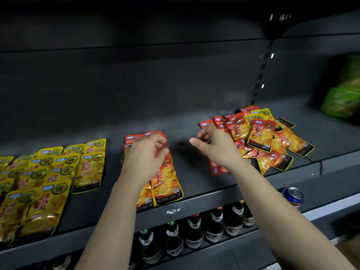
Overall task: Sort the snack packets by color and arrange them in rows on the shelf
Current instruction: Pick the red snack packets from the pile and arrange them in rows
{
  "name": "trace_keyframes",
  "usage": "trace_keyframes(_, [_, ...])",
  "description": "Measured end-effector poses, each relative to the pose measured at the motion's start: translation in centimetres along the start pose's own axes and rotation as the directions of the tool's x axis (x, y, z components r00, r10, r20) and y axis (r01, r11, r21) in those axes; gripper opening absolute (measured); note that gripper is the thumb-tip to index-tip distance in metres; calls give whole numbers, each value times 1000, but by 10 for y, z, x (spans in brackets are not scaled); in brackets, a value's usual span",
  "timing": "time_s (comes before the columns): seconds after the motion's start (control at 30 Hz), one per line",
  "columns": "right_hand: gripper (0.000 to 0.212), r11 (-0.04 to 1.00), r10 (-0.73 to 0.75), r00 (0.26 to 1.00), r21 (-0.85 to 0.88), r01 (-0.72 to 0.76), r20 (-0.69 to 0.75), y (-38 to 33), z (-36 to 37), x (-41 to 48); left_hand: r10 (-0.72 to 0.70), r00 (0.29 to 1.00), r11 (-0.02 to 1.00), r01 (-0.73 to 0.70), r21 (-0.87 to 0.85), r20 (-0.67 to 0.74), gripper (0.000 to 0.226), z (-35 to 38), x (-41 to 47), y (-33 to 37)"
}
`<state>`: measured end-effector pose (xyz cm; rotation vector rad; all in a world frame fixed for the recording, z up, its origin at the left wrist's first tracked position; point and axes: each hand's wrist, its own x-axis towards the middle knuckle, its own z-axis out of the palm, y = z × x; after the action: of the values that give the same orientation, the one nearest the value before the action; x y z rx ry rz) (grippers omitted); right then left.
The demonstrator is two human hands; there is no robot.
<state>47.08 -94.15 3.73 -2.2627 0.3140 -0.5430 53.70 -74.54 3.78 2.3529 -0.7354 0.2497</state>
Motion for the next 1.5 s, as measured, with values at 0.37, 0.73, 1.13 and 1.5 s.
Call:
trace_keyframes(0.37, [19, 994, 77, 980, -67, -90, -184, 79, -111, 18, 127, 983, 991, -132, 32, 129, 22, 81, 55, 104])
trace_keyframes(0.73, [26, 977, 136, 974, -136, -162, -180, 143, -172, 16, 120, 952, 992, -128, 9, 281, 50, 152, 87, 197])
trace_keyframes(1.13, [23, 984, 142, 978, -89, -157, -150, 156, -175, 16, -63, 975, 981, 21, 195, 214, 88, 183, 98, 214])
trace_keyframes(1.5, [42, 943, 130, 991, 313, -112, -36, 133, -166, 22, 20, 969, 784, 139, -605, 248, 38, 153, 94, 205])
